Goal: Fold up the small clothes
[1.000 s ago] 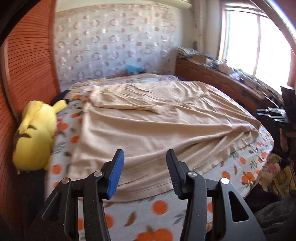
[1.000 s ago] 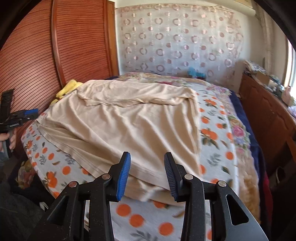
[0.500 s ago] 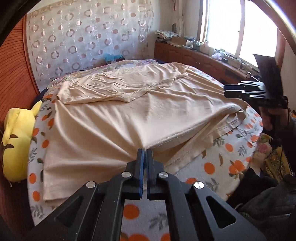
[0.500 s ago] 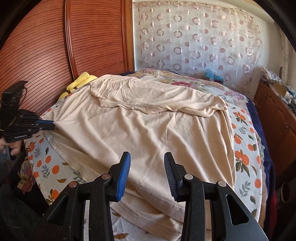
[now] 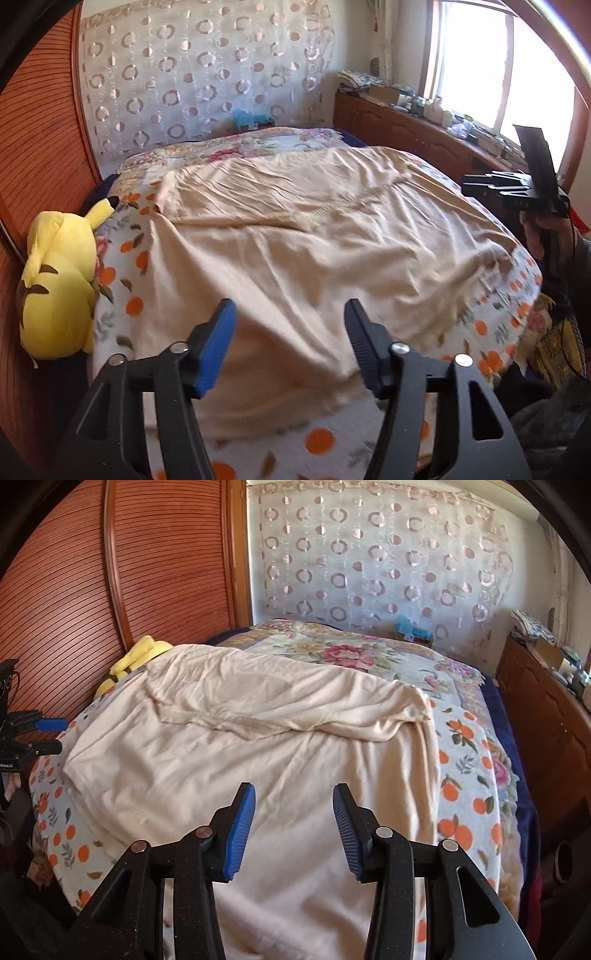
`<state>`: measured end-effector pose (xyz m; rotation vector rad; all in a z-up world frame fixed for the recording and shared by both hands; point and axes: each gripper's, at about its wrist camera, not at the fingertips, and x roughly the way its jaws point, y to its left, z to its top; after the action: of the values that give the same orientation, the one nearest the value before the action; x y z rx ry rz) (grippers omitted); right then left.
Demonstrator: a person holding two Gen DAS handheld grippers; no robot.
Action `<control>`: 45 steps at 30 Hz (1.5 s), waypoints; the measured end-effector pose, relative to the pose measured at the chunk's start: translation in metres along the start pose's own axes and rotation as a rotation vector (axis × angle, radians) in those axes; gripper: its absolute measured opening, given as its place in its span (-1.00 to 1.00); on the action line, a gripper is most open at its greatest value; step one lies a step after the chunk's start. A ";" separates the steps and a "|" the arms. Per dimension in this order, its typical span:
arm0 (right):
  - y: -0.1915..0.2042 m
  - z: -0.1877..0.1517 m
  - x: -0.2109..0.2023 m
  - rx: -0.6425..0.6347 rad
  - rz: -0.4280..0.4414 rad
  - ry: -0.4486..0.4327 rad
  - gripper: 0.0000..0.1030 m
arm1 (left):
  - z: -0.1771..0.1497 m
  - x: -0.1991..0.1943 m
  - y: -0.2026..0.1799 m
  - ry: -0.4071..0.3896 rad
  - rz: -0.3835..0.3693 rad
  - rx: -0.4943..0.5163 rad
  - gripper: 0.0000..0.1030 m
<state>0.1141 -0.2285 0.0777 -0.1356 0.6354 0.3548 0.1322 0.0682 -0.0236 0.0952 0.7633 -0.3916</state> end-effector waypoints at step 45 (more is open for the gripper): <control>-0.086 0.080 0.129 0.060 -0.074 0.098 -0.09 | 0.110 0.140 0.114 0.059 0.103 -0.047 -0.47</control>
<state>0.2866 -0.2540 0.0650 -0.1193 0.7355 0.2581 0.3394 0.1051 -0.0469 0.1022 0.8222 -0.2740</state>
